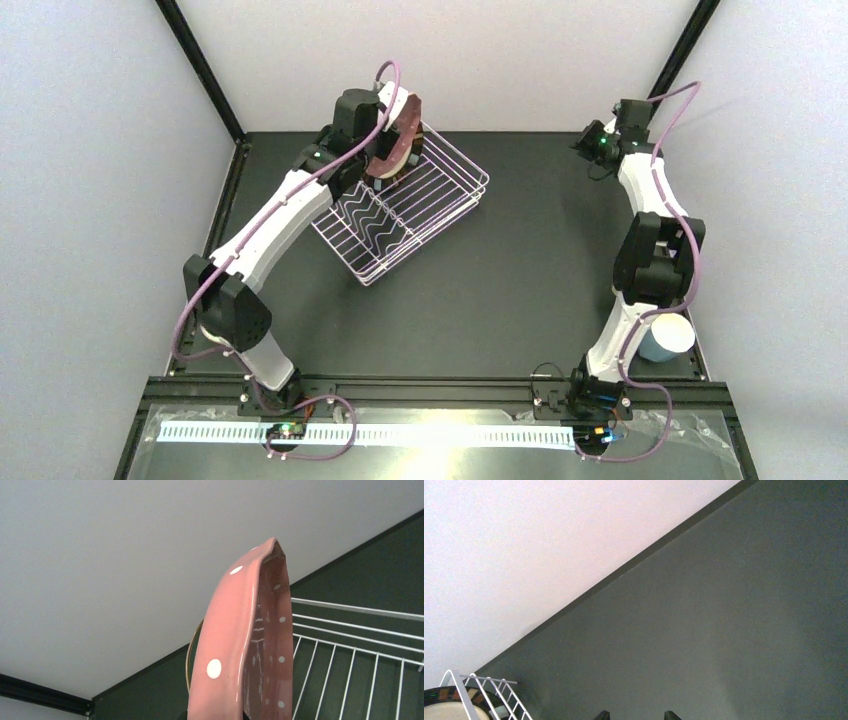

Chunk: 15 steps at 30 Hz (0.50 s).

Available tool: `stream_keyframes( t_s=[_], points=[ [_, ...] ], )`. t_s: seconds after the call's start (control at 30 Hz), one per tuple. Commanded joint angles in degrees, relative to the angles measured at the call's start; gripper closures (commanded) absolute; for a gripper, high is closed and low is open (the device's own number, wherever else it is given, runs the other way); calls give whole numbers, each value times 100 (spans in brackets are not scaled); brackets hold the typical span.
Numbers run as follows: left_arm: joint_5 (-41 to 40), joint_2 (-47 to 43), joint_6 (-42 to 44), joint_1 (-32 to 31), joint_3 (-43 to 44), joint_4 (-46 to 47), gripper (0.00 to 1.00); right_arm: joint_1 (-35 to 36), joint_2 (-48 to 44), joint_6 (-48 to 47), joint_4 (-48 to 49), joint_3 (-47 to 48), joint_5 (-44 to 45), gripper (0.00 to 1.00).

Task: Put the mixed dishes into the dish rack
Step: Insert the plate into the dish rack.

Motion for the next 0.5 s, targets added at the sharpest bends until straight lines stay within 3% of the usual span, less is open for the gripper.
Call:
stream_keyframes(
  t_s=[0.0,0.47],
  points=[
    [372,142,637,83,175,940,99,75,232,-235,548,-44,170,38],
    [623,862,1180,158,-144,1507,99,174,346,-767,1469,-466,335,38]
  ],
)
